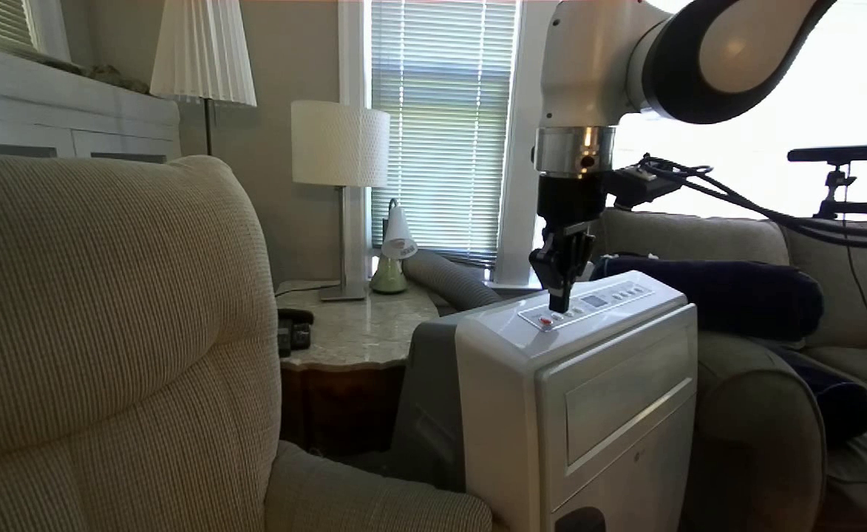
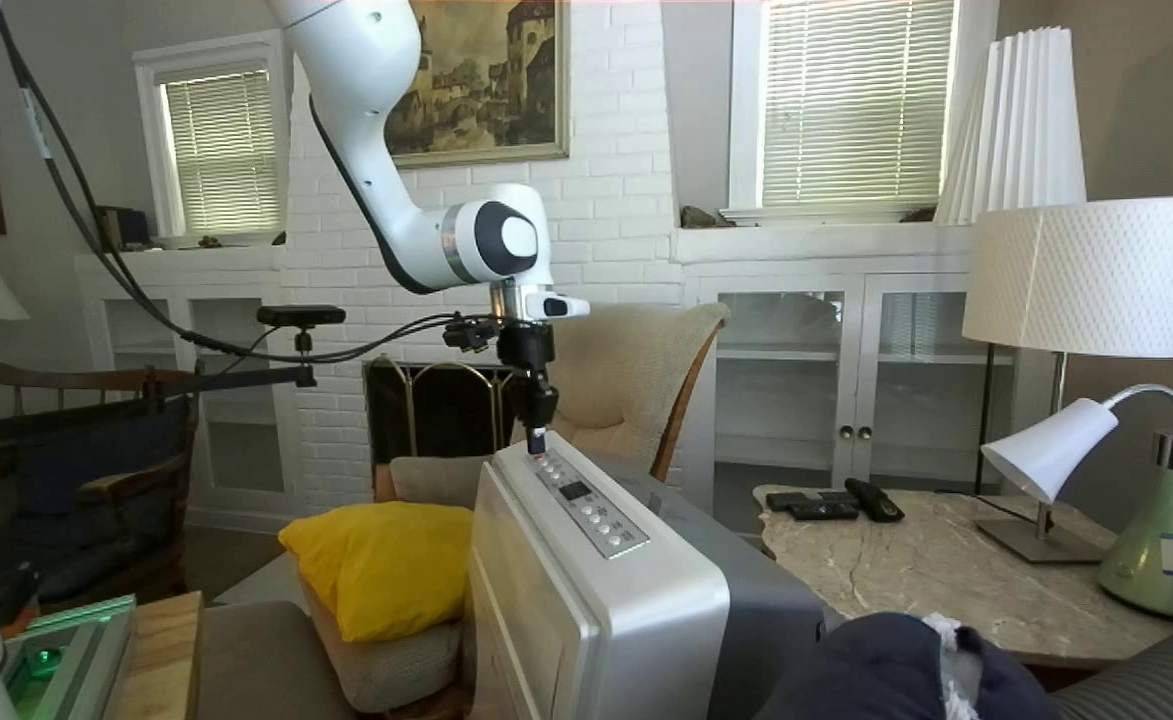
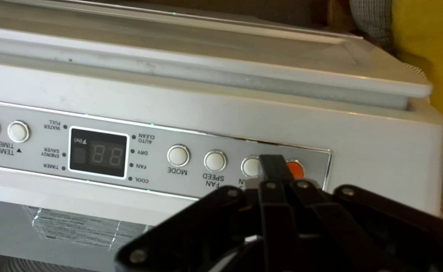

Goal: Press three buttons on the air conditioner.

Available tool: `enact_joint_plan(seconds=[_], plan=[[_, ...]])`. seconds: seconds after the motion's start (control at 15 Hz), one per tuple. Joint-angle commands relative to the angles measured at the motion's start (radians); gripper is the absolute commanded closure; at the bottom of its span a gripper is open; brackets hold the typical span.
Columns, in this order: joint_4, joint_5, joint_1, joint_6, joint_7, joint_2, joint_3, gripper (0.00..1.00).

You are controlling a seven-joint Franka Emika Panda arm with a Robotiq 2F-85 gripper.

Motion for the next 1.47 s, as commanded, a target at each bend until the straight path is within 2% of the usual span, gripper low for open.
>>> enact_joint_plan(seconds=[0.0, 1.4], plan=[[0.029, 0.001, 0.014, 0.002, -0.007, 0.029, -0.017, 1.0], [0.025, -0.024, 0.03, 0.01, 0.007, 0.038, -0.046, 1.0]])
